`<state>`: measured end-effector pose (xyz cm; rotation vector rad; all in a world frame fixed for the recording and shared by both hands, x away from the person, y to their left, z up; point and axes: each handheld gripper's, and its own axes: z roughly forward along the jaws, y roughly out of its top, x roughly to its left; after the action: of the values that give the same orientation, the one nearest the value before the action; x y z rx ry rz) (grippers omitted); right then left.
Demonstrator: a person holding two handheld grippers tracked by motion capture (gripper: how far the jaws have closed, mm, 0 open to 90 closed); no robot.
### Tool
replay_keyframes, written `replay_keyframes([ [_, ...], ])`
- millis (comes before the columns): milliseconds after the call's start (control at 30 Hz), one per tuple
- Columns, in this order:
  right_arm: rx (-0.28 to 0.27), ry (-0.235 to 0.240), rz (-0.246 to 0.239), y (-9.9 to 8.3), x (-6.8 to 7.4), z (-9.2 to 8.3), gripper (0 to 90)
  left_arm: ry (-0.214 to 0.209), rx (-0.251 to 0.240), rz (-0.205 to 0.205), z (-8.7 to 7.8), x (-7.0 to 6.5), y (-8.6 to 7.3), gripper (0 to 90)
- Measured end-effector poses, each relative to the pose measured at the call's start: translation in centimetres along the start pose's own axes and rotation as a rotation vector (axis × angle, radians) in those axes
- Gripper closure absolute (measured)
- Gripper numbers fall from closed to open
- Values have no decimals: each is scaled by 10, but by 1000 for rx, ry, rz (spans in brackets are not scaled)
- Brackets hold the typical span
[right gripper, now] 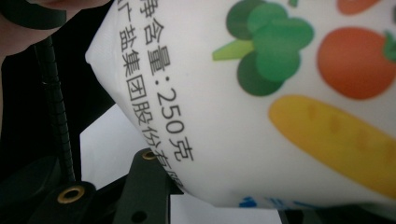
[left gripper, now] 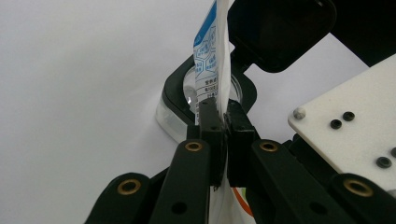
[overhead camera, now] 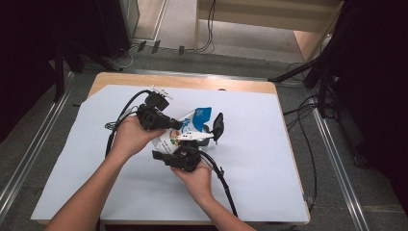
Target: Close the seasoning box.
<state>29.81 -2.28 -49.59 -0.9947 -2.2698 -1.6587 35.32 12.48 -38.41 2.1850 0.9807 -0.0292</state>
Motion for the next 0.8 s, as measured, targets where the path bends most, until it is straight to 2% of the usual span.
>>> replay_keyframes([
  [200,14,-28,-38,0,2,2,594,-1,-6,6,-2,-2,1,900],
  [333,16,-40,-54,1,3,2,603,-10,-7,-12,-4,-1,1,900],
  [467,-1,-35,-40,2,2,0,648,-11,-6,-11,-4,-1,2,900],
  [633,-13,-13,-9,2,2,-1,657,-4,-6,-4,-2,0,4,892],
  [800,-25,14,19,2,0,-1,660,-15,-15,-6,0,0,4,870],
])
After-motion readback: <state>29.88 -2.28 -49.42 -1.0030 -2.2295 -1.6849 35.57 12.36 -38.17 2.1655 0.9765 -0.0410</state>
